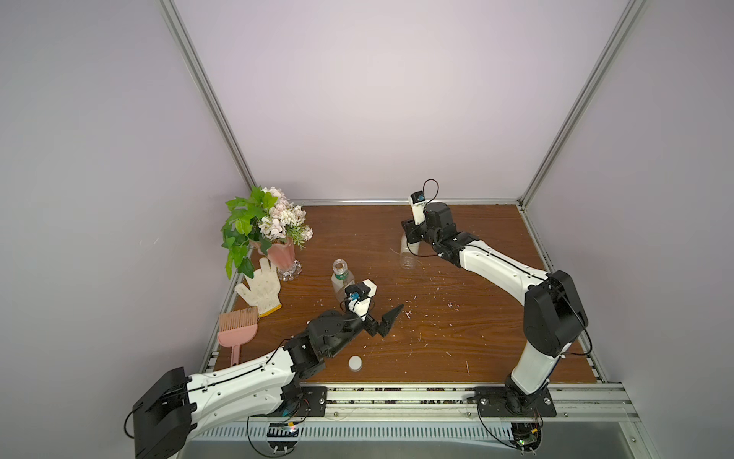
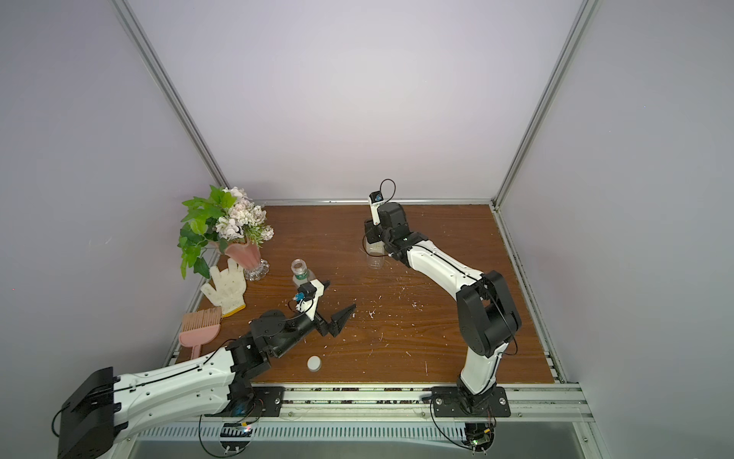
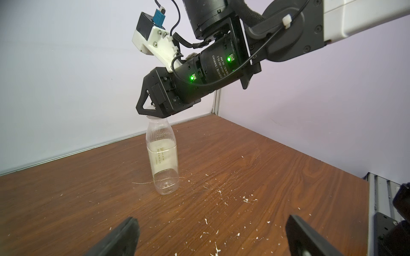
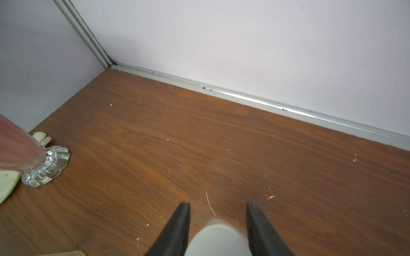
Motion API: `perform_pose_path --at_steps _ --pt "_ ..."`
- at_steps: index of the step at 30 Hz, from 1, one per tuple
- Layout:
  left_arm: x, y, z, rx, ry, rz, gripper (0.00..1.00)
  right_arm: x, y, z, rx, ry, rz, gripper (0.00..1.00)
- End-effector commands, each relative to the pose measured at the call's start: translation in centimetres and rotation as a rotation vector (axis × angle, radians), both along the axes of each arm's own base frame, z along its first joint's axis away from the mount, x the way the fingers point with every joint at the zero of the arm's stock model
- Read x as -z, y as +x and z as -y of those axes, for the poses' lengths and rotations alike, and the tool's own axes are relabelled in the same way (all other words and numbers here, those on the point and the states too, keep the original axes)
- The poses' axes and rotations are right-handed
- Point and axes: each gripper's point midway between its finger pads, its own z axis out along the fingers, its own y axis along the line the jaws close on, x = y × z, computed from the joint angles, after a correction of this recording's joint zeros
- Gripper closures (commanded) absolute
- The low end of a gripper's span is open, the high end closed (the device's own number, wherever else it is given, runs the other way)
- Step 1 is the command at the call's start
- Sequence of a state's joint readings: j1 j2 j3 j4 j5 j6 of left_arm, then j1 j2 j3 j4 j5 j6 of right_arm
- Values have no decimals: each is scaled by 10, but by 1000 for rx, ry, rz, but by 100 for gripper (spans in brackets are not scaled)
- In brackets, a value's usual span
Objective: Screw on the bottle caps
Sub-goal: Place the plastic bottle at the center of the board.
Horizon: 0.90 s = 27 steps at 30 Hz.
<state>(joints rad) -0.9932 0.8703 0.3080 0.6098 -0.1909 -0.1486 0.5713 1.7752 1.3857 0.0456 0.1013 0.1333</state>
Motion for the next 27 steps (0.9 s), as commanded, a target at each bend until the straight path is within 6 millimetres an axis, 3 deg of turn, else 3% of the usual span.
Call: perform_pose_path --at_steps 1,6,11,27 --pt "-7 7 -7 -45 -19 26 0 -19 -2 -3 -37 29 60 83" --pt "-6 9 -9 -62 -15 24 0 -20 -7 -3 -57 25 72 69" --pt "-5 9 -9 -68 -15 22 0 -22 -9 -3 -60 18 75 48" --pt "-7 6 -7 -46 -15 23 0 -35 -13 -2 -68 5 79 28"
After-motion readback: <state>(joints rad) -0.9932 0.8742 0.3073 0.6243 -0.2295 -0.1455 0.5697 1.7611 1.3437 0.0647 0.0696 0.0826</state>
